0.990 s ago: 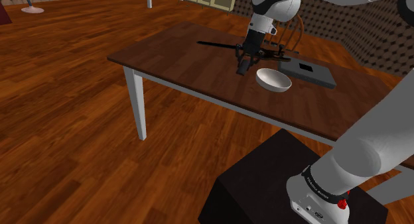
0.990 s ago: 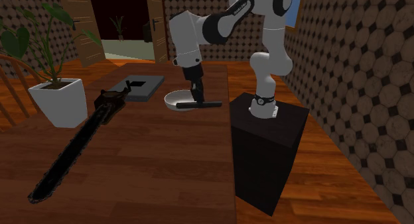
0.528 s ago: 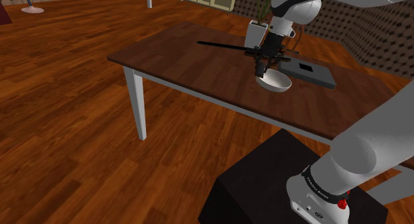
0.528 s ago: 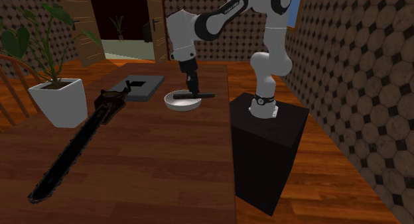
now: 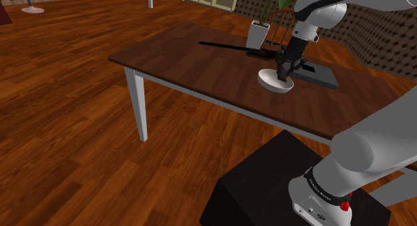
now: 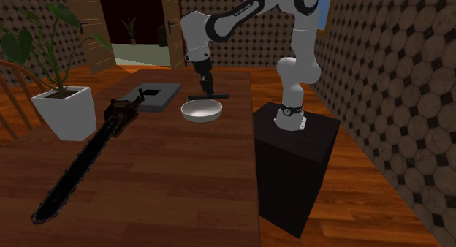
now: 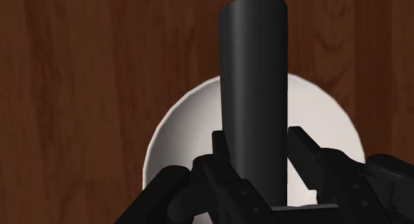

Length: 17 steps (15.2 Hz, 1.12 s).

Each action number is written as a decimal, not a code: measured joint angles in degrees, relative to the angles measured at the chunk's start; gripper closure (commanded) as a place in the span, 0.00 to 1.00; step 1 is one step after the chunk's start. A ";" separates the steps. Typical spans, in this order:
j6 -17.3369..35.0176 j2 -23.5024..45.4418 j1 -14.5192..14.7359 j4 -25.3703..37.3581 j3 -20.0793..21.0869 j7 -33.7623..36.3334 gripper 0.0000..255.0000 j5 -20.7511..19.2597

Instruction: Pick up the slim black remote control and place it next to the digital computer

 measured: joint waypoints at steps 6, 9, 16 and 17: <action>-0.77 1.00 -4.27 0.91 -4.56 -8.11 1.00 -1.78; -1.22 1.48 -6.33 1.51 -6.70 -11.97 1.00 -2.65; -3.12 6.09 -11.44 7.14 -11.63 -21.81 1.00 -3.22; -3.54 7.00 -12.11 8.35 -12.18 -23.09 1.00 -3.11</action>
